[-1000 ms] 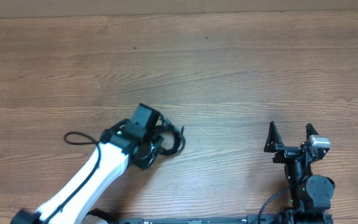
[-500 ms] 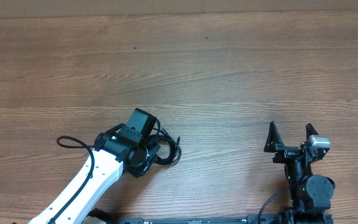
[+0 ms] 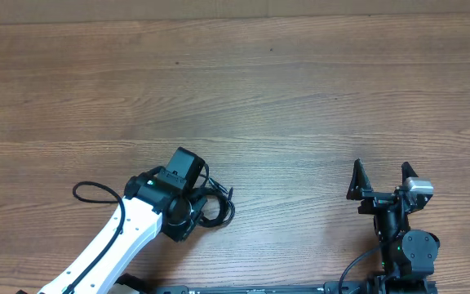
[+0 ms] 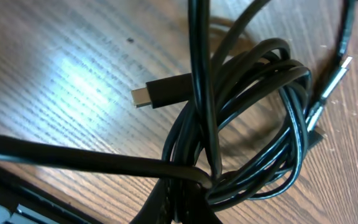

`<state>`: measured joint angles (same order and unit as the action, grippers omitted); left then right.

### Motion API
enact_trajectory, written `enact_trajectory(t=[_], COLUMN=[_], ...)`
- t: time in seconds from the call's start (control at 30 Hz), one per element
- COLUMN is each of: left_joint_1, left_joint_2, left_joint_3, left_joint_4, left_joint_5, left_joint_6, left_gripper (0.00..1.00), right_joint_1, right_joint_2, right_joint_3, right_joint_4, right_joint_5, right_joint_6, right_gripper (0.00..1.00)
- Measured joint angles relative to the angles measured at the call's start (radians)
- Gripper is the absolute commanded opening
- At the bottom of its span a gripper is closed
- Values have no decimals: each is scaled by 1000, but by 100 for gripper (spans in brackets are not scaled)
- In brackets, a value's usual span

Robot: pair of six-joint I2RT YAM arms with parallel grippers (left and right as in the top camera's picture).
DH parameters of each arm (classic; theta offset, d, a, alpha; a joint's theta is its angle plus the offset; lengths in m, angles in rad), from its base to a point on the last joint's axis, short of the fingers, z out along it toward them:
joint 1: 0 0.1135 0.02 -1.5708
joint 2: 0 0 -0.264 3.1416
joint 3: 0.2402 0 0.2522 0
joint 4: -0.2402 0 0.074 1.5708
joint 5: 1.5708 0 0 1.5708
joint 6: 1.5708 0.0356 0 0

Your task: Untangle cables

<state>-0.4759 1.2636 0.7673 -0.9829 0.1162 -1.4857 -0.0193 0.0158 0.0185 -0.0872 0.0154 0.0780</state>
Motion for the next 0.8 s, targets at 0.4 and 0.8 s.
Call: enact_trajectory(t=[0.4,0.8], left_joint_1=[-22,-142], left_joint_2=[21,24], left_joint_3=[-2,-2], left_joint_4=[1,19], left_joint_5=[10,11], left_joint_6=[-46,-135], left_gripper=[4,4], right_joint_1=[0,0], right_joint_2=[0,0], right_joint_3=[0,0], right_joint_4=[0,0], right_joint_5=[-1,0], right_joint_6=[0,0], right_gripper=[100,100])
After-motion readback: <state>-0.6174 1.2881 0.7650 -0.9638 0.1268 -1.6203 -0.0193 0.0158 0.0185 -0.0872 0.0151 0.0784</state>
